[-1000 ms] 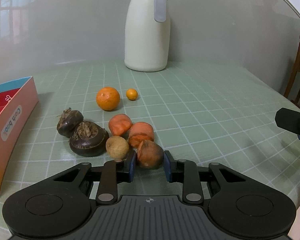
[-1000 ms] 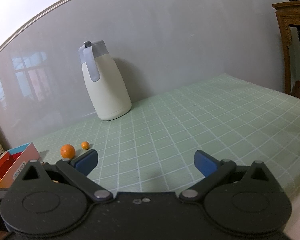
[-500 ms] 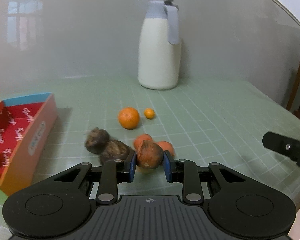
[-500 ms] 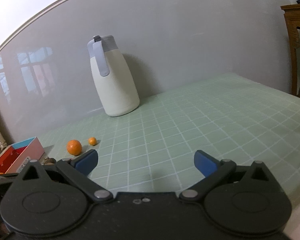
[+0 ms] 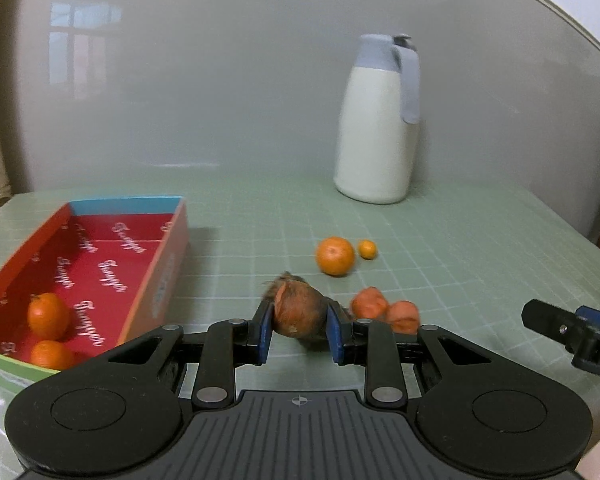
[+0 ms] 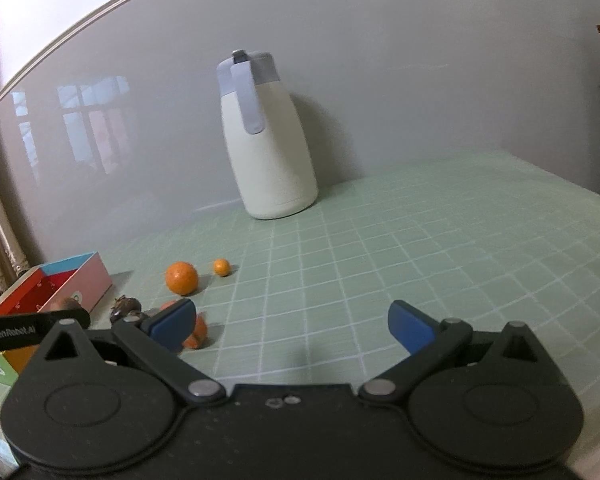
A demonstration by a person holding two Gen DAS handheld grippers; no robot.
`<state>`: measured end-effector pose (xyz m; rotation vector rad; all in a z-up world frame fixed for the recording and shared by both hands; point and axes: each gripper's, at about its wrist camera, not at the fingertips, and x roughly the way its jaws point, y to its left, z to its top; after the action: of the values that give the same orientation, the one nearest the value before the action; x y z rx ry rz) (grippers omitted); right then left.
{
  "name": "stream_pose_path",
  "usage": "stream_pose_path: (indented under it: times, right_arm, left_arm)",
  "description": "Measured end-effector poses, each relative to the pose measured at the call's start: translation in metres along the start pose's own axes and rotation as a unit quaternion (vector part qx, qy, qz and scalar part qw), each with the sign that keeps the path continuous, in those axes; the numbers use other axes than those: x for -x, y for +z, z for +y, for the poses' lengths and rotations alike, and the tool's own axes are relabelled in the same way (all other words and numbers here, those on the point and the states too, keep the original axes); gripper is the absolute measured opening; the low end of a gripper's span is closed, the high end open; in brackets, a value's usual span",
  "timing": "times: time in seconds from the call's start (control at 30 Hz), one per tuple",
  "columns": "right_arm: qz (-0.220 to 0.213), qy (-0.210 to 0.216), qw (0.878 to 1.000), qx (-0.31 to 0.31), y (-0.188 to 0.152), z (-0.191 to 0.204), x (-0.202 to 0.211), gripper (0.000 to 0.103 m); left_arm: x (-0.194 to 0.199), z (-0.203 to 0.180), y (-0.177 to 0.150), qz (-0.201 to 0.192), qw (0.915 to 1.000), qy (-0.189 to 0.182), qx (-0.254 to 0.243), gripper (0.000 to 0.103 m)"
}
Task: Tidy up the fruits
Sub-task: 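Carry the brown fruit with the left gripper over the red box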
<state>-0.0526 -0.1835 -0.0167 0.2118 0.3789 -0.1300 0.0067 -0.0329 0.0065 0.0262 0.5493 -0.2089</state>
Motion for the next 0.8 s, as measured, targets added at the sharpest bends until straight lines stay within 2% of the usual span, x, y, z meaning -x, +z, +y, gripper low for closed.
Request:
stream_pose_path:
  times: [0.8]
  right_arm:
    - [0.018,0.048,0.997,0.050,-0.008,0.057,-0.017,0.103]
  left_arm:
    - [0.022,0.072,0.005,-0.014,0.9976,0.054,0.041,0.029]
